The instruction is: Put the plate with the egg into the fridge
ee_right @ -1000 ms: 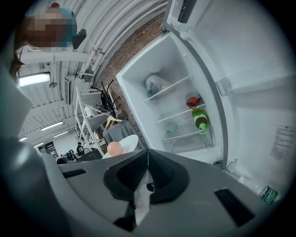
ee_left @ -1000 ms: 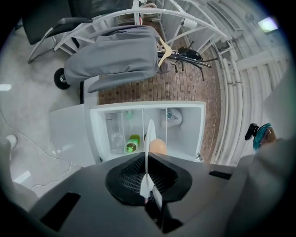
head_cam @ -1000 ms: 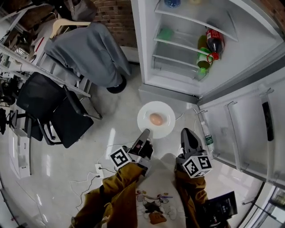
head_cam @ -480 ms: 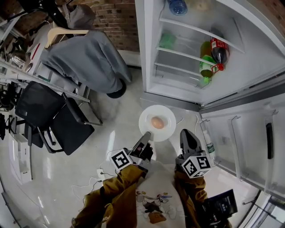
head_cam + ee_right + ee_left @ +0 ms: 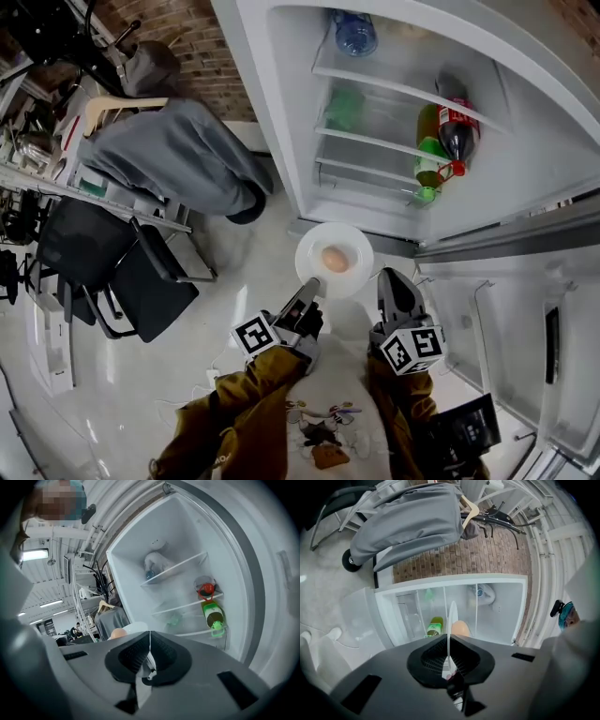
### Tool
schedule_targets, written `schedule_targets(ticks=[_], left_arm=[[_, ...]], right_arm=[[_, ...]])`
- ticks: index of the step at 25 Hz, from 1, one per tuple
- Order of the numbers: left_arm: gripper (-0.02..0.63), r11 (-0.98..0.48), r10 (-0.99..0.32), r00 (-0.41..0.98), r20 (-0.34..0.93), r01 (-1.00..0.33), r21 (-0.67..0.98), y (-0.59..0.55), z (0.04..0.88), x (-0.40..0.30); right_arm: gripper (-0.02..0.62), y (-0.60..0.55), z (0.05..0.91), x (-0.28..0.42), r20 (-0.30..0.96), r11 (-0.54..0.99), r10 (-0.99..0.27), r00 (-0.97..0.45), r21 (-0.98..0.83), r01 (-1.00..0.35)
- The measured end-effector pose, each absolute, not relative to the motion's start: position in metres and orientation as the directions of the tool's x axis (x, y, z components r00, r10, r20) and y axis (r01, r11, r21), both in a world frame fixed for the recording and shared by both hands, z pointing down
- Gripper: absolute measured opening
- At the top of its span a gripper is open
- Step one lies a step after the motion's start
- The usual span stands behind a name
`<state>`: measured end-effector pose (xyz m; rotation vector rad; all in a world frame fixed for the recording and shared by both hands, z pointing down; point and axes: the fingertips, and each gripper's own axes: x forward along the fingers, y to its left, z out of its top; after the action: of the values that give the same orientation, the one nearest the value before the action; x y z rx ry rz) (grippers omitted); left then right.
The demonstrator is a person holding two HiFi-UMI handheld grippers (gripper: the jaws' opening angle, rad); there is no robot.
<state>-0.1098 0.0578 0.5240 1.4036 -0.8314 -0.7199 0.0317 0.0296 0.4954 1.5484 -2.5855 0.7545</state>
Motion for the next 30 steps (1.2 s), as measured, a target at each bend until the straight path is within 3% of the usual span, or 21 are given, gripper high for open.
schedule_targets(ticks=[12, 18, 30], left_arm=[[0.015, 0.032, -0.844, 0.534, 0.055, -0.052, 0.998, 0.001, 0.501, -0.090], [0.015, -0.007, -0.847, 0.531, 0.022, -0.052, 0.999, -0.022, 0.492, -0.083], [0.015, -0.047, -0.846, 0.533, -0.004, -0.066, 0.997, -0.064, 0.485, -0.063]], right_arm=[[0.008, -0.031, 0.470, 0.048, 0.203, 0.415, -0.826, -0.525, -0.409, -0.812], [0.008, -0.046, 0.460, 0.045, 0.221, 0.475, -0.817, -0.532, -0.265, -0.839], [0.006, -0.074, 0.432, 0.050, 0.159, 0.541, -0.809, -0.566, -0.174, -0.823]])
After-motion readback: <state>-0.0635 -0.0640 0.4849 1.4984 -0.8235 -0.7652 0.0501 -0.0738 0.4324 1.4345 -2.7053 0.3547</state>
